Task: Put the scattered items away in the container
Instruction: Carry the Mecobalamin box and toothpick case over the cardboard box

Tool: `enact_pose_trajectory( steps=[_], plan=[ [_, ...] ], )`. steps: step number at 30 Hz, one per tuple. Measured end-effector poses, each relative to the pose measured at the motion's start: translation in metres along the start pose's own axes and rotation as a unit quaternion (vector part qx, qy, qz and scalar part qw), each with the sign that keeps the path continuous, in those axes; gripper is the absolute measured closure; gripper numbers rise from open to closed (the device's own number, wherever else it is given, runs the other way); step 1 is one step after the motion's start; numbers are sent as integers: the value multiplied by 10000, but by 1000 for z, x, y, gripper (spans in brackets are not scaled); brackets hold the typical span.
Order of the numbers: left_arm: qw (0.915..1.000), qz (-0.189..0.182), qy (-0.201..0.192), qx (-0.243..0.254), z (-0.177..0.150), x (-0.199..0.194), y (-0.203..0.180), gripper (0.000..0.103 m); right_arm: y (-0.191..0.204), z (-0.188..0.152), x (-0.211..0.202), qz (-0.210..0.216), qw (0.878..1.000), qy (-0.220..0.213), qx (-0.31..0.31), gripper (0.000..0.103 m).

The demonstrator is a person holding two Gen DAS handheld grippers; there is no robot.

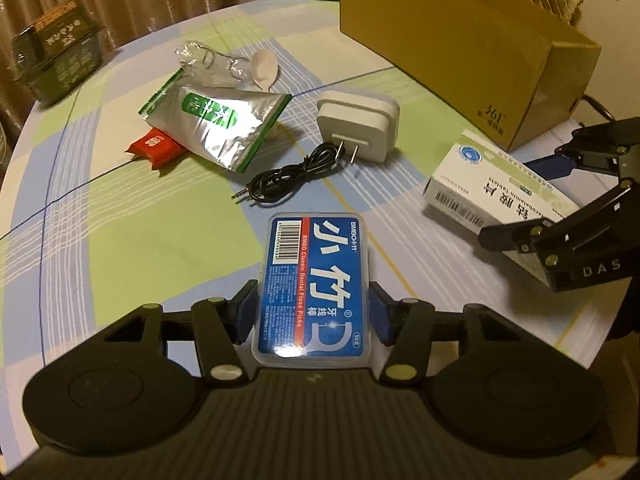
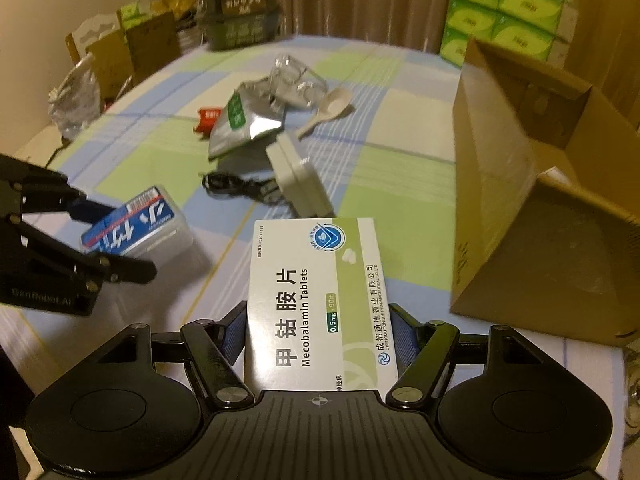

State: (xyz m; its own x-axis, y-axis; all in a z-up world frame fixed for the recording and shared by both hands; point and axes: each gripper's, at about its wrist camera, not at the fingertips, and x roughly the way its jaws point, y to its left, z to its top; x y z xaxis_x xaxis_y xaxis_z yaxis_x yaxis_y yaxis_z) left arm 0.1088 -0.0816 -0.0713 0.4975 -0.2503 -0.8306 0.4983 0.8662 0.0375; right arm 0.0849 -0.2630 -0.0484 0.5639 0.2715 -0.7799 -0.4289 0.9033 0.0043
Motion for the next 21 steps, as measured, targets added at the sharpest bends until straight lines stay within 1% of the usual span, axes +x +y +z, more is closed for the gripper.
enact_pose_trajectory(
  steps=[10, 21],
  plan=[
    [9996, 34, -257, -80, 7, -36, -28, 52, -5, 0, -47, -150, 9989, -422, 133, 35],
    [9985, -6, -532, 81, 28, -64, -66, 52, -29, 4, -94, -426, 9949, -833, 381, 35]
  ],
)
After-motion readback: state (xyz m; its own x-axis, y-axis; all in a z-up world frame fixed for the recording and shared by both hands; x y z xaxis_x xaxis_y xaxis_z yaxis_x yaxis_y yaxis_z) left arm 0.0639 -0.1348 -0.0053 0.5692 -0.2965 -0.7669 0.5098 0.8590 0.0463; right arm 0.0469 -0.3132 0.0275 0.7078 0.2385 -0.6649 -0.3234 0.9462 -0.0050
